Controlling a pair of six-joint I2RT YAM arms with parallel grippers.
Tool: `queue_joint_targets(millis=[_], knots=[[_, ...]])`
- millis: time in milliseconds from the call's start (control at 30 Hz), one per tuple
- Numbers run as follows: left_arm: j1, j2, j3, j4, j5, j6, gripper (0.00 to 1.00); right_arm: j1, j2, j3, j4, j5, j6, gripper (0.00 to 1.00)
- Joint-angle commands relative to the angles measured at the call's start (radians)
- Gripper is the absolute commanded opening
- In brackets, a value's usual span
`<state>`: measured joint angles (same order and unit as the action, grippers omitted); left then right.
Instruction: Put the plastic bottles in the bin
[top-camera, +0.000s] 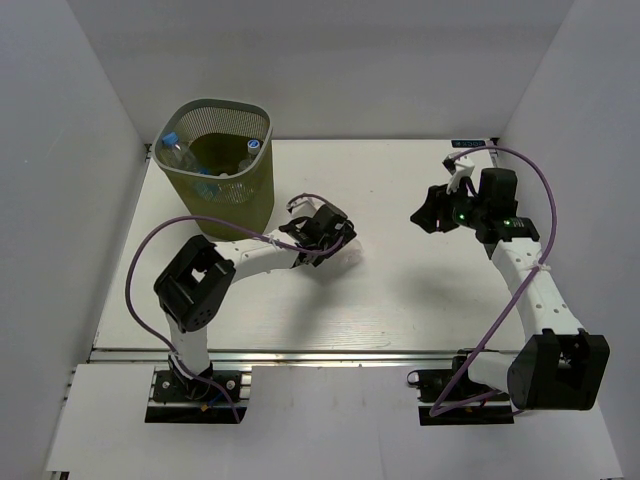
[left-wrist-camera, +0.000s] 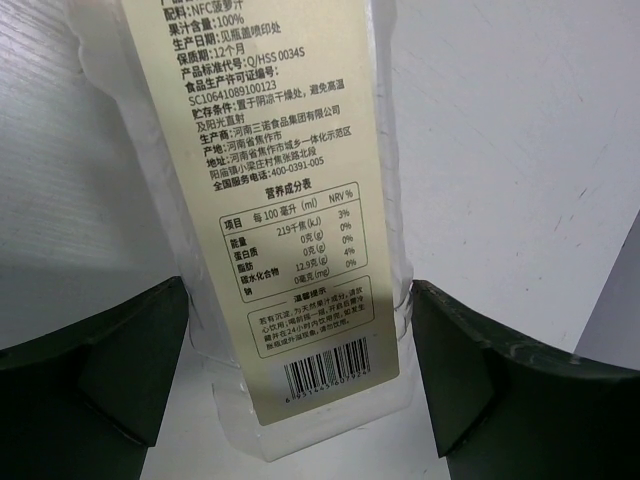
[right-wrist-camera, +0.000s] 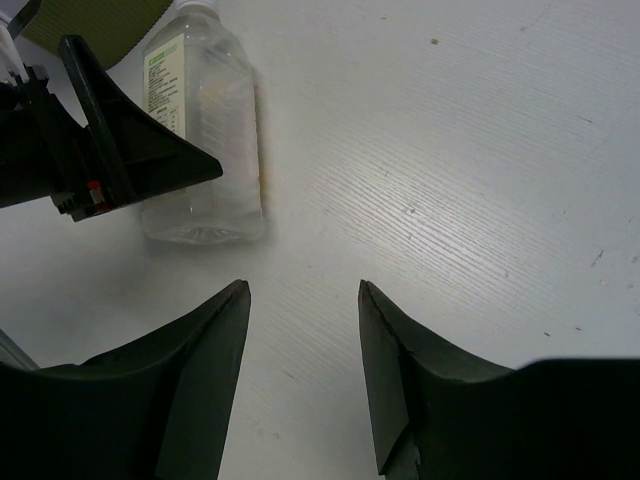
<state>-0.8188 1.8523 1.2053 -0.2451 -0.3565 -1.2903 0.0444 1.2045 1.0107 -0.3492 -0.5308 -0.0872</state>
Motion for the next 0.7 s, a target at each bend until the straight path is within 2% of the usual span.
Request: queue_joint_targets(millis=[0, 133, 500, 667], knots=[[0.006, -0.01, -0.042, -0.083, 0.037, 0.083, 0.32, -0.009, -0.02, -0.011, 0.022, -0.031, 0.007, 0.54], [0.006, -0.03, -0.043, -0.131, 0.048, 0.144, 0.0, -0.008, -0.02, -0.015, 0.024, -0.038, 0.012, 0.54], [-0.036, -0.235, -0.021, -0.097, 0.14, 0.455, 0.0, -0.011, -0.039, -0.055, 0.03, -0.049, 0.026, 0.54], [-0.036, -0.283, 0.022, -0.14, 0.149, 0.523, 0.0, -0.009, -0.04, -0.058, 0.041, -0.057, 0.033, 0.54]])
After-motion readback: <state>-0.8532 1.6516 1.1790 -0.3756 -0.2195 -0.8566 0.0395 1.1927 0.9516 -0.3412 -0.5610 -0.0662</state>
